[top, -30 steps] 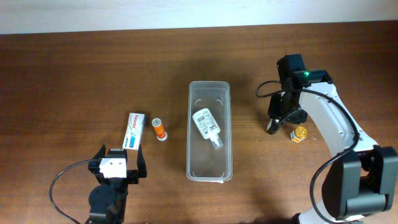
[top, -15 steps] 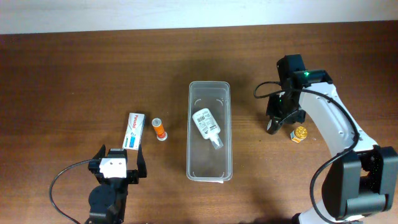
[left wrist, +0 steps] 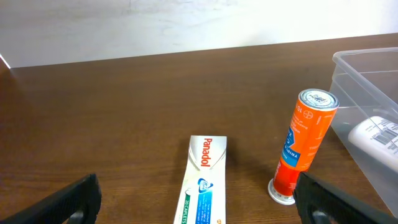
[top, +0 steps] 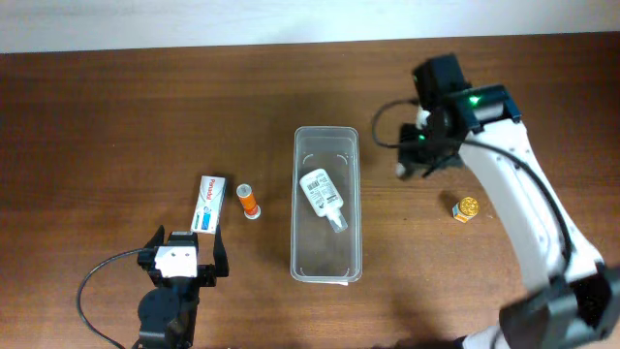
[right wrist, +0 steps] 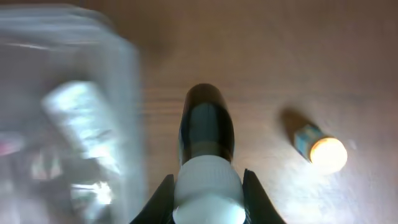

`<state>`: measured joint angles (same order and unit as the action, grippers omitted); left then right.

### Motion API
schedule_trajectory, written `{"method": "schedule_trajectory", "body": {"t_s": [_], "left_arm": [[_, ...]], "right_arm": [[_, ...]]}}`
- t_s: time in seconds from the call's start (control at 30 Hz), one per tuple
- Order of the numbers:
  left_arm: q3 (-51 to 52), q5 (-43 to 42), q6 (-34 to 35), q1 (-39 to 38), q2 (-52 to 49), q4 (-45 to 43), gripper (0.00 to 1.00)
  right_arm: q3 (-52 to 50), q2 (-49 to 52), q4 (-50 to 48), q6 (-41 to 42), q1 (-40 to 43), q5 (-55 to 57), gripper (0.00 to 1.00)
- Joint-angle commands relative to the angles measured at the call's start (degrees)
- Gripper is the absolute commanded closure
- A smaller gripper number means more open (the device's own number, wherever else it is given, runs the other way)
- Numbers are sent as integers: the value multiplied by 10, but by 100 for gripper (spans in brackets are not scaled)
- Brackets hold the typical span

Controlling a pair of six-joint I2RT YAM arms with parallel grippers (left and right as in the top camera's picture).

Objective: Pack container
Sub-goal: 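Carry the dark bottle into the container and release it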

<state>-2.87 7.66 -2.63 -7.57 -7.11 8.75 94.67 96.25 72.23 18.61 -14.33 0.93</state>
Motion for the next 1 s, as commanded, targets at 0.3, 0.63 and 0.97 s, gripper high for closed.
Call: {"method": "schedule_trajectory", "body": {"t_s": [0.3, 0.63, 0.97], "left_arm": [[3, -4, -9, 2, 4, -2, 1], [3, -4, -9, 2, 4, -2, 1], [3, -4, -9, 2, 4, -2, 1]], "right_arm": [[56, 2, -42, -13, -170, 62, 86], [56, 125, -100, -34, -163, 68, 86], [56, 185, -130, -34, -163, 71, 72]]}}
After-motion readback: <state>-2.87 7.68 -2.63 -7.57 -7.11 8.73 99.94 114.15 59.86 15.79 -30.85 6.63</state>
